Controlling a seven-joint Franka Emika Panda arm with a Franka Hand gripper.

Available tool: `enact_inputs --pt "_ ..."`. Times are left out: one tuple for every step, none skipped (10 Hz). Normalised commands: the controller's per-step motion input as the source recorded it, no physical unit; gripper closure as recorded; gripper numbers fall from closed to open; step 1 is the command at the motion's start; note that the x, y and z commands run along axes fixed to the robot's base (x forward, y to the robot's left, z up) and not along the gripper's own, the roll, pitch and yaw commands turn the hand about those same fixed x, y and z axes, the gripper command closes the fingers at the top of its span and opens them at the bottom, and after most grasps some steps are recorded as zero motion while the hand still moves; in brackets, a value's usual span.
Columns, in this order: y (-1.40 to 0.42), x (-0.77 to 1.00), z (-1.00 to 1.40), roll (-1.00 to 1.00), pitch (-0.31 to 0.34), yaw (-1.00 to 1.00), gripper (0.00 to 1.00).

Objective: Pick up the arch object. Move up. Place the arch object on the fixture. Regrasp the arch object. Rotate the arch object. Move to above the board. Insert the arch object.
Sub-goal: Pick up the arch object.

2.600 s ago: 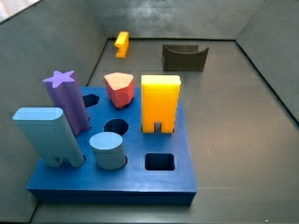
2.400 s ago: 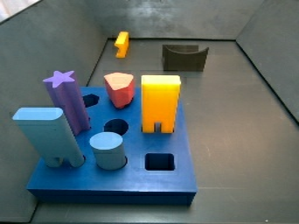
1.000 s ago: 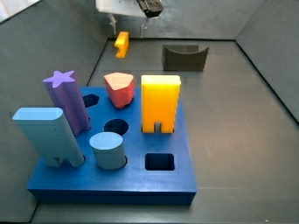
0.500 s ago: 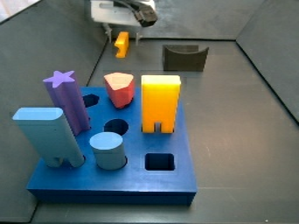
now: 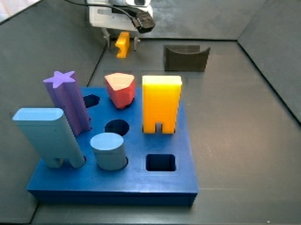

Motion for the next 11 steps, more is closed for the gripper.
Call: enact_inputs --pt "0.0 0.0 0.0 0.0 0.0 0.0 1.0" --pt "0.0 0.0 0.0 0.0 0.0 0.0 1.0" --pt "0.0 0.0 0.0 0.0 0.0 0.0 1.0" --pt "0.0 0.0 0.0 0.0 0.0 0.0 1.0" --pt "0.0 0.0 0.0 0.0 0.0 0.0 1.0" --pt "0.0 0.0 0.0 0.0 0.0 0.0 1.0" --pt "0.0 0.0 0.0 0.0 0.0 0.0 1.0" --pt "0.0 0.0 0.0 0.0 0.0 0.0 1.0" --pt "0.0 0.0 0.0 0.0 0.0 0.0 1.0" --pt "0.0 0.0 0.0 0.0 0.0 0.0 1.0" --pt "0.0 0.0 0.0 0.0 0.0 0.0 1.0"
